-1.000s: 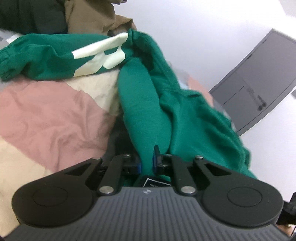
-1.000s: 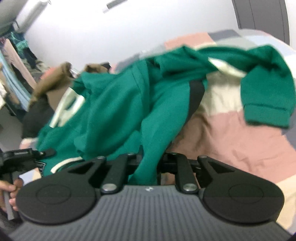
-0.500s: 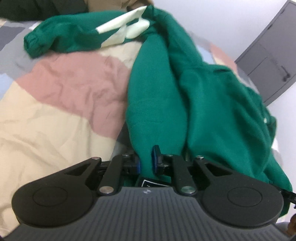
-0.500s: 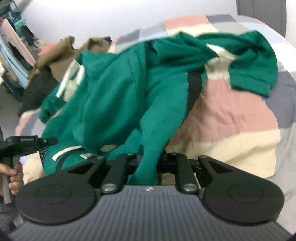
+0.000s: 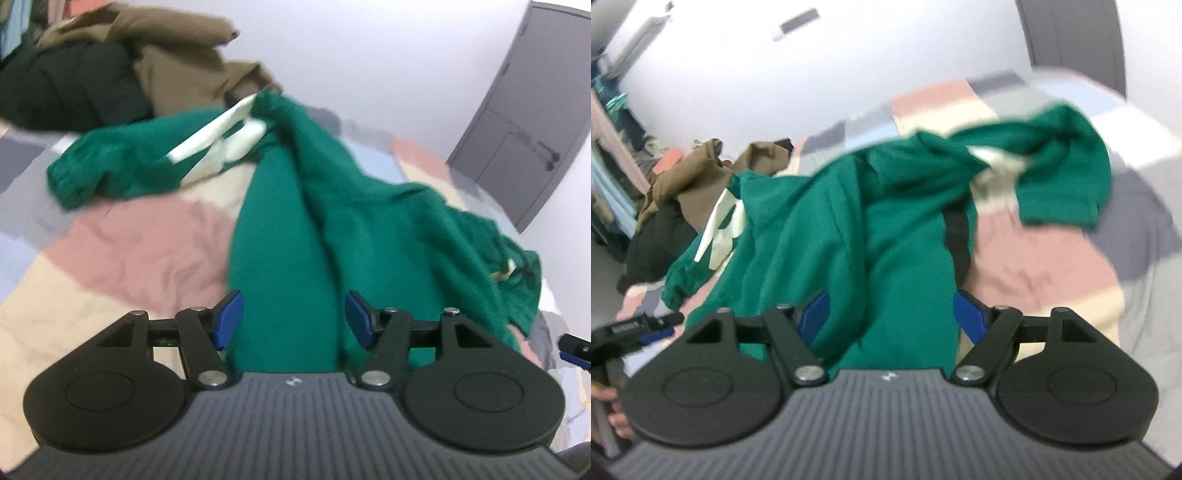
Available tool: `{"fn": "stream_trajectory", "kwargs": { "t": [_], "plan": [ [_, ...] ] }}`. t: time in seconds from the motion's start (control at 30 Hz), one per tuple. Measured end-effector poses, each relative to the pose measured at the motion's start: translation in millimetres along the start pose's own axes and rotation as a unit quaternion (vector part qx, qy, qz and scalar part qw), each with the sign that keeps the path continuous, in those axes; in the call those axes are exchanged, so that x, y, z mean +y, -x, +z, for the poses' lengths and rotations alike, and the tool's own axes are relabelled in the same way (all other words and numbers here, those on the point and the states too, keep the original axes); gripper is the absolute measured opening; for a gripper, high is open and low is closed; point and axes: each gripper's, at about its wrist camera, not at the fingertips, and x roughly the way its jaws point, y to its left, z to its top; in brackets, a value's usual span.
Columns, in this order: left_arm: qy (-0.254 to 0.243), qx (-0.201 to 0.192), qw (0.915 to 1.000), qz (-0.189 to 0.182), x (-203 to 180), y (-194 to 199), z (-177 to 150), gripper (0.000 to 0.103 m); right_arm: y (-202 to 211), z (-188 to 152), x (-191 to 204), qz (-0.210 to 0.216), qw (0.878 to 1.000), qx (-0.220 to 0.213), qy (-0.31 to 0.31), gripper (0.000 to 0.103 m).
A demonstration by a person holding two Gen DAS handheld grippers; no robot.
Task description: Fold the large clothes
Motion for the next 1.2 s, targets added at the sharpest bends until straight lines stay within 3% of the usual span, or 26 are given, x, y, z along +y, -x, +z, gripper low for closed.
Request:
{"fn": "stream_trajectory", "kwargs": {
  "t": [0.27, 0.37, 0.47, 0.53, 0.83, 1.0, 1.2],
  "plan": [
    [-0.036, -0.011, 0.999, -0.025, -42.8, -35.6, 20.7, 0.066, -32.1, 11.6, 54.2, 0.055, 0.995, -0.026, 0.084, 0.074],
    [-0.062, -0.014, 0.9979, -0.011, -46.3, -53.5, 16.0, 0.066, -54.8, 12.5, 65.3, 0.069, 0.993, -0.025, 0.087, 0.074],
    [-0.066, 0.0, 0.9978, -0.01, -36.0, -76.4, 9.3, 0.066, -73.4, 7.6, 69.6, 0.063, 0.992, -0.038, 0.098, 0.075],
    [-0.064, 0.009, 0.9978, -0.009, -29.4, -88.0, 7.4, 0.066, -88.1, 1.9, 69.3, 0.057, 0.992, -0.044, 0.102, 0.093],
    [-0.058, 0.028, 0.9979, -0.003, -18.7, -126.5, 3.8, 0.066, -138.1, -10.1, 77.0, 0.052, 0.99, -0.026, 0.131, 0.093],
    [-0.044, 0.02, 0.9988, -0.009, -16.5, -130.8, 3.9, 0.066, -164.3, -18.2, 72.3, 0.052, 0.99, 0.003, 0.134, 0.093],
    [-0.03, 0.006, 0.9994, -0.016, -16.2, -123.7, 6.2, 0.066, -180.9, -29.5, 81.2, 0.051, 0.981, 0.016, 0.186, 0.094]
  ]
}}
